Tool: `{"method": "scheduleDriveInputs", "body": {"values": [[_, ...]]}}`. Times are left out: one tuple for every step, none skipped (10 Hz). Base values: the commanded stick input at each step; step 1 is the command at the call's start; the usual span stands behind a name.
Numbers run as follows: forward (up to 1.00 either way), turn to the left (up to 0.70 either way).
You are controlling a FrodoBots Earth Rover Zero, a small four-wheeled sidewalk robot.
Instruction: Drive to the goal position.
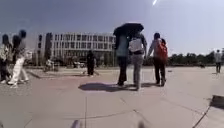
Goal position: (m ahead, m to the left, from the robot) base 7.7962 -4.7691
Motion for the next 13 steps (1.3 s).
{"method": "scheduleDriveInputs", "body": {"values": [[0.70,-0.08],[0.70,-0.08],[0.70,-0.03],[0.70,0.00],[0.70,0.00],[0.70,0.00],[0.70,0.00],[0.70,0.00],[0.70,0.00],[0.70,0.00],[0.70,0.00],[0.70,0.00],[0.70,-0.01]]}}
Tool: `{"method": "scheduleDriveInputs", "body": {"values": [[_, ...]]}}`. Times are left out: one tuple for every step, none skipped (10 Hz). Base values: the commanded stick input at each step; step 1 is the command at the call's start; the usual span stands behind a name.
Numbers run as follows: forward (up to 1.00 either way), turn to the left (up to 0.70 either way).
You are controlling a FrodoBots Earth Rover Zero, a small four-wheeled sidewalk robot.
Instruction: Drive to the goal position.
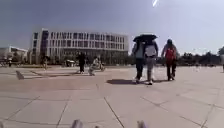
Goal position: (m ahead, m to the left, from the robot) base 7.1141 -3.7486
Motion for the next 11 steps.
{"method": "scheduleDriveInputs", "body": {"values": [[0.70,-0.04],[0.70,-0.09],[0.70,-0.20],[0.70,-0.25],[0.70,-0.25],[0.70,-0.22],[0.70,-0.20],[0.70,0.00],[0.70,0.00],[0.70,0.00],[0.70,0.00]]}}
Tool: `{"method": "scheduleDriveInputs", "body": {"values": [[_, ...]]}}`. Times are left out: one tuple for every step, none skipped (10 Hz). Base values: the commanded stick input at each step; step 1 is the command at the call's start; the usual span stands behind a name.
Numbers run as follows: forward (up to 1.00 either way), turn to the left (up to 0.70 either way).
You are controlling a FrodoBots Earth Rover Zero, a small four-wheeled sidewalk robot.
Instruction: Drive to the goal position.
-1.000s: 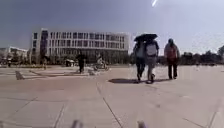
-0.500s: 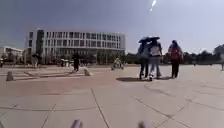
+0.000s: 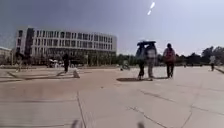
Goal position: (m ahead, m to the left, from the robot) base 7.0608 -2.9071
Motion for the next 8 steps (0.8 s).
{"method": "scheduleDriveInputs", "body": {"values": [[0.70,-0.03],[0.70,-0.30],[0.70,-0.16],[0.70,0.00],[0.70,0.00],[0.70,-0.01],[0.70,-0.14],[0.70,-0.33]]}}
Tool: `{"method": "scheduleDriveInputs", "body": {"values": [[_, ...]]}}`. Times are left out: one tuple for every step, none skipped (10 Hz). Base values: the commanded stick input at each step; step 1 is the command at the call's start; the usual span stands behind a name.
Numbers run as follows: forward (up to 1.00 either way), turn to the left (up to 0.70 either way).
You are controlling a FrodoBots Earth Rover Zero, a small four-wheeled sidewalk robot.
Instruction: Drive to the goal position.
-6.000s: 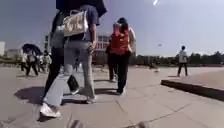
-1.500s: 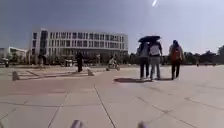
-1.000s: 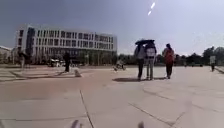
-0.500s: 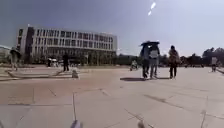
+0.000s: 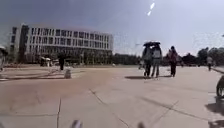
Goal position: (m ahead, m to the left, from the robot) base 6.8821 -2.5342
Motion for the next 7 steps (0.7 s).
{"method": "scheduleDriveInputs", "body": {"values": [[0.70,-0.34],[0.70,-0.34],[0.70,-0.33],[0.70,-0.02],[0.70,0.00],[0.70,0.00],[0.70,0.00]]}}
